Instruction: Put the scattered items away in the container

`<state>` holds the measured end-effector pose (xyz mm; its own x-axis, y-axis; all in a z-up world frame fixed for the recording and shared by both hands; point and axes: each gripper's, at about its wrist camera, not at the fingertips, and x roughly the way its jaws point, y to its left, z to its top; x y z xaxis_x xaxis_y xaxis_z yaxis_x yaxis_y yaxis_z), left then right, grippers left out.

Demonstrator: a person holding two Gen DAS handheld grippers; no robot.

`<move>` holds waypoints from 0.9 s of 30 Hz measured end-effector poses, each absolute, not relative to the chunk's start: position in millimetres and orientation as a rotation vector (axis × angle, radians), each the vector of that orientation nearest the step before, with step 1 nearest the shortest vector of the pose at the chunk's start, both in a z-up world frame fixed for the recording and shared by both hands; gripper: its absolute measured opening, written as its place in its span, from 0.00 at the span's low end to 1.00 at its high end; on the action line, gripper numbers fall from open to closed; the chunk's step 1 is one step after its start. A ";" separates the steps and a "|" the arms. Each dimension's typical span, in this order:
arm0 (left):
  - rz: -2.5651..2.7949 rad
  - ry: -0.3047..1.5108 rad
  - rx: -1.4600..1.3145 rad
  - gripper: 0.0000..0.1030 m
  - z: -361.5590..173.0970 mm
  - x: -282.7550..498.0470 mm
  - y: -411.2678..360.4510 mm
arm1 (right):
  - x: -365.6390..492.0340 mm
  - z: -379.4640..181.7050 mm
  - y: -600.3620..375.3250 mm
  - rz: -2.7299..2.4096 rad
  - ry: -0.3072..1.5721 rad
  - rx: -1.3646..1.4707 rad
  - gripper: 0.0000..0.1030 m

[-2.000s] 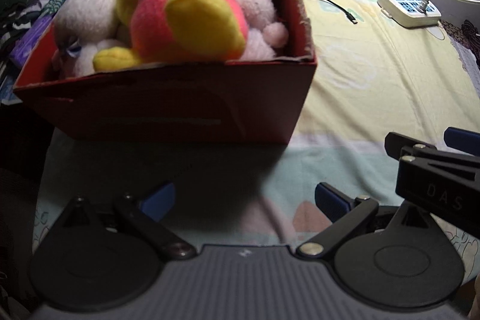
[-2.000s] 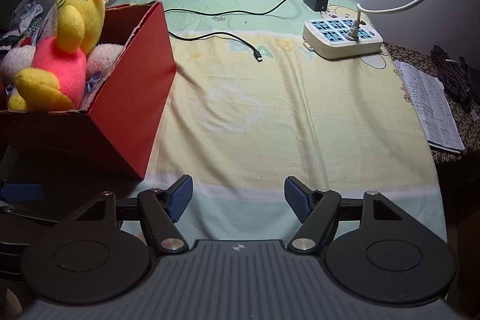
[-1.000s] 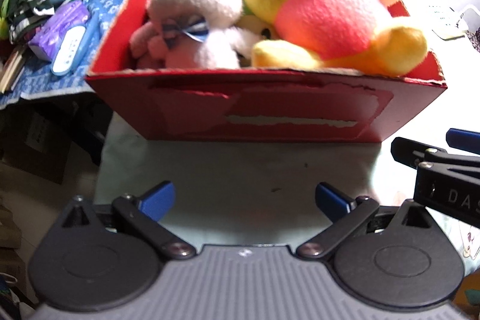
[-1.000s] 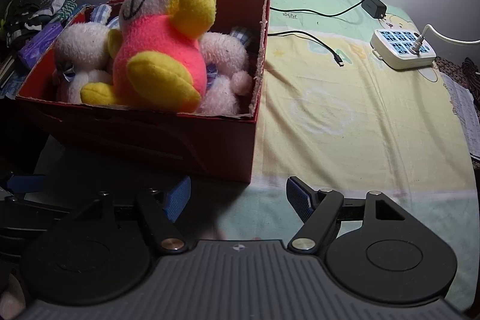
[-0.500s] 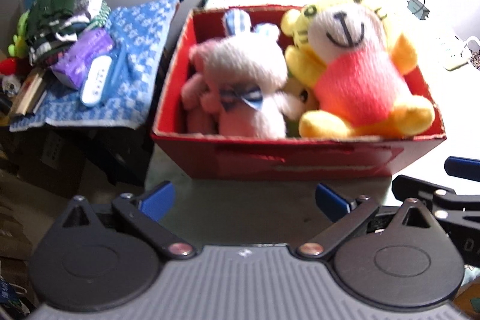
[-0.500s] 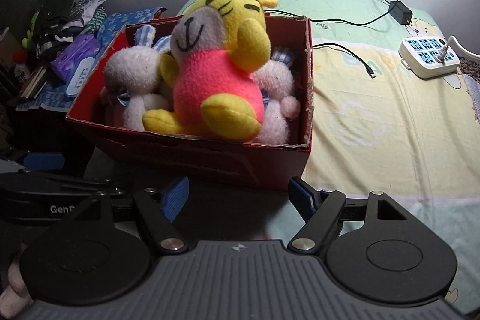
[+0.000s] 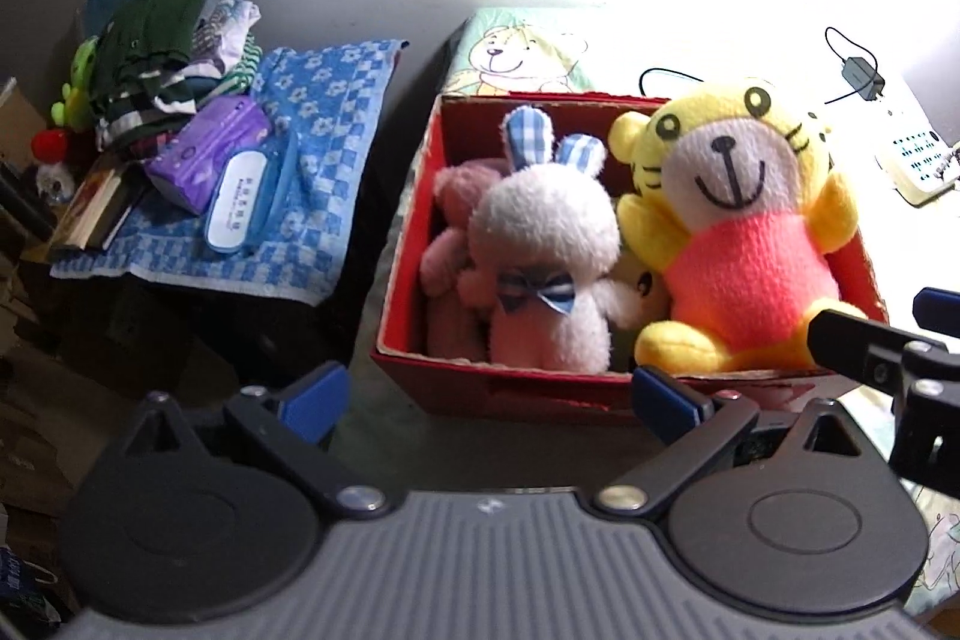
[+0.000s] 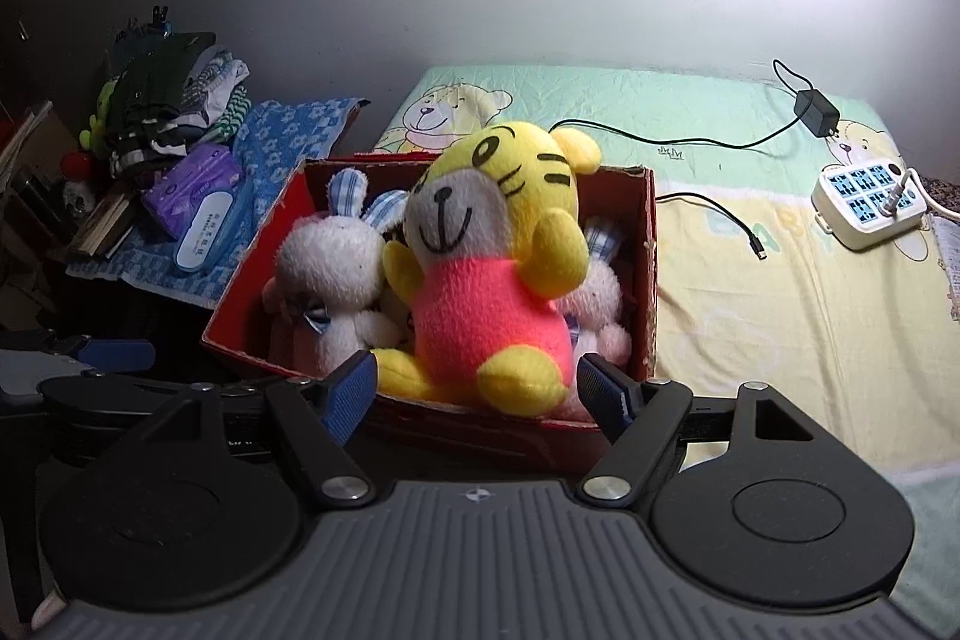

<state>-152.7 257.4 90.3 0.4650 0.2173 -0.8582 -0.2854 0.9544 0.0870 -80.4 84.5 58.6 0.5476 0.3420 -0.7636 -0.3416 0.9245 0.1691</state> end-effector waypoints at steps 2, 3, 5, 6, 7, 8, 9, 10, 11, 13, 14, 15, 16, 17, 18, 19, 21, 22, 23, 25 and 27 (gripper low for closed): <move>0.304 1.050 -0.091 0.98 91.1 -149.5 262.0 | -77.0 57.8 88.5 0.409 0.906 0.004 0.74; 0.304 1.050 -0.096 0.98 91.0 -148.5 263.5 | -75.9 57.8 90.2 0.410 0.906 0.002 0.74; 0.309 1.053 -0.098 0.98 88.6 -146.2 266.3 | -73.6 57.8 92.4 0.406 0.904 0.003 0.74; 0.310 1.057 -0.100 0.98 87.1 -145.1 267.5 | -72.2 57.5 92.4 0.396 0.901 0.011 0.74; 0.308 1.061 -0.102 0.98 85.1 -143.8 268.8 | -70.1 57.4 92.3 0.383 0.898 0.019 0.75; 0.305 1.063 -0.103 0.98 83.6 -142.9 269.5 | -67.8 56.9 92.2 0.369 0.897 0.025 0.76; 0.303 1.063 -0.103 0.98 82.2 -142.3 269.9 | -65.7 56.0 92.3 0.354 0.900 0.030 0.76; 0.303 1.063 -0.102 0.98 81.1 -141.5 270.0 | -63.7 55.6 92.5 0.333 0.903 0.033 0.77; 0.302 1.063 -0.100 0.98 80.2 -140.5 270.0 | -62.3 55.2 93.2 0.315 0.904 0.031 0.77; 0.289 1.060 -0.101 0.98 78.5 -138.6 269.7 | -60.7 55.2 94.1 0.296 0.904 0.025 0.78; 0.283 1.057 -0.099 0.98 77.6 -137.6 268.9 | -60.2 55.2 94.0 0.292 0.903 0.026 0.78; 0.280 1.058 -0.097 0.98 76.5 -136.3 268.1 | -60.0 55.2 93.5 0.288 0.902 0.029 0.79; 0.278 1.061 -0.093 0.98 75.1 -134.7 267.2 | -59.8 55.1 93.1 0.285 0.901 0.032 0.80; 0.280 1.065 -0.089 0.98 73.6 -133.2 266.4 | -59.3 54.7 93.0 0.281 0.900 0.033 0.80; 0.284 1.070 -0.082 0.98 71.9 -131.3 265.5 | -58.3 54.1 92.8 0.276 0.902 0.033 0.81; 0.288 1.074 -0.077 0.98 70.4 -129.9 264.9 | -57.4 53.5 92.8 0.274 0.906 0.034 0.81; 0.282 1.078 -0.081 0.98 68.3 -127.3 265.3 | -56.0 52.1 92.5 0.270 0.911 0.037 0.80; 0.280 1.079 -0.085 0.98 67.8 -125.9 265.6 | -55.3 51.5 92.7 0.268 0.913 0.034 0.80; 0.281 1.078 -0.087 0.98 67.1 -124.6 265.9 | -54.6 51.1 92.7 0.267 0.914 0.033 0.80; 0.286 1.073 -0.090 0.98 66.5 -122.5 266.8 | -52.6 50.0 92.4 0.269 0.919 0.036 0.80; 0.301 1.068 -0.082 0.98 65.5 -120.0 267.5 | -50.2 48.8 92.9 0.268 0.924 0.035 0.80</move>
